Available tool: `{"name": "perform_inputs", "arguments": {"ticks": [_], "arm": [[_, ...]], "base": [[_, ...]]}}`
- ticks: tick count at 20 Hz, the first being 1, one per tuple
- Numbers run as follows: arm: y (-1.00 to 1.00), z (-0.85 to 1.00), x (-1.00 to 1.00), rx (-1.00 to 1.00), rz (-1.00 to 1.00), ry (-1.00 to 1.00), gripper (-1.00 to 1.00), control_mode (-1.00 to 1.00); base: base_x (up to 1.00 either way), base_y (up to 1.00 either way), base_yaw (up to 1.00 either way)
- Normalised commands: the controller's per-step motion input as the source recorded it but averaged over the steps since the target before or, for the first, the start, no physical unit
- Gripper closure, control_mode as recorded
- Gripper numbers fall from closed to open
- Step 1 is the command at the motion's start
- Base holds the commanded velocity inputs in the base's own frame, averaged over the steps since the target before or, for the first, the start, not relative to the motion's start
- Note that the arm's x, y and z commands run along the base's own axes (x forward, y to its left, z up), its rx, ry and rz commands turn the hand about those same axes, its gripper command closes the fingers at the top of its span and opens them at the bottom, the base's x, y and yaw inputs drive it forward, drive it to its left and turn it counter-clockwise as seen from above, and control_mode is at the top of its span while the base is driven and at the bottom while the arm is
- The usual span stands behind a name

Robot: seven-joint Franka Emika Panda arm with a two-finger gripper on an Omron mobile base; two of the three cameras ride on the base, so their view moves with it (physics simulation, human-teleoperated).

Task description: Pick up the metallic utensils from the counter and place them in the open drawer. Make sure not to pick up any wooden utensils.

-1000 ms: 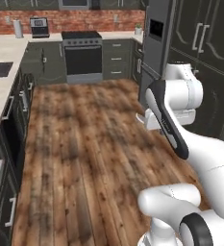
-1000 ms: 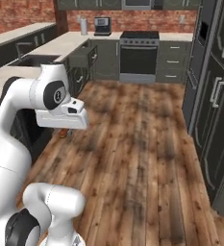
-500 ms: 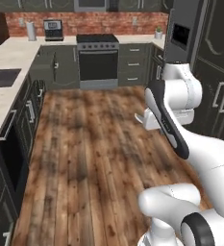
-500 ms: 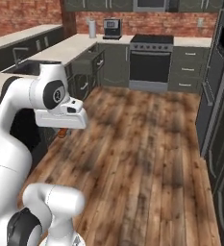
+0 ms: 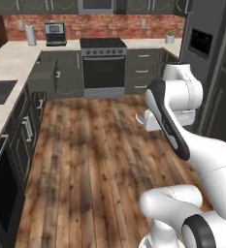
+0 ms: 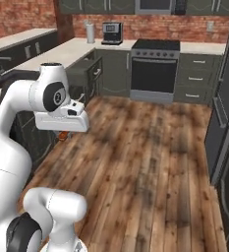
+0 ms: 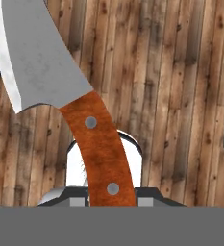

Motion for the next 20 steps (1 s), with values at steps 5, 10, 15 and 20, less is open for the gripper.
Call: {"name": "perform_inputs", "arguments": {"ticks": [5,10,15,20], "arm": [[0.00,0.00,0.00,0.00,0.00,0.00,1.00,1.00],[0.00,0.00,0.00,0.00,0.00,0.00,1.00,1.00],[0.00,0.00,0.00,0.00,0.00,0.00,1.00,1.00],[0.00,0.00,0.00,0.00,0.00,0.00,1.00,1.00]], "base": [[1.00,0.00,0.02],[1.00,0.00,0.07],[1.00,0.00,0.28],[1.00,0.00,0.35]]}}
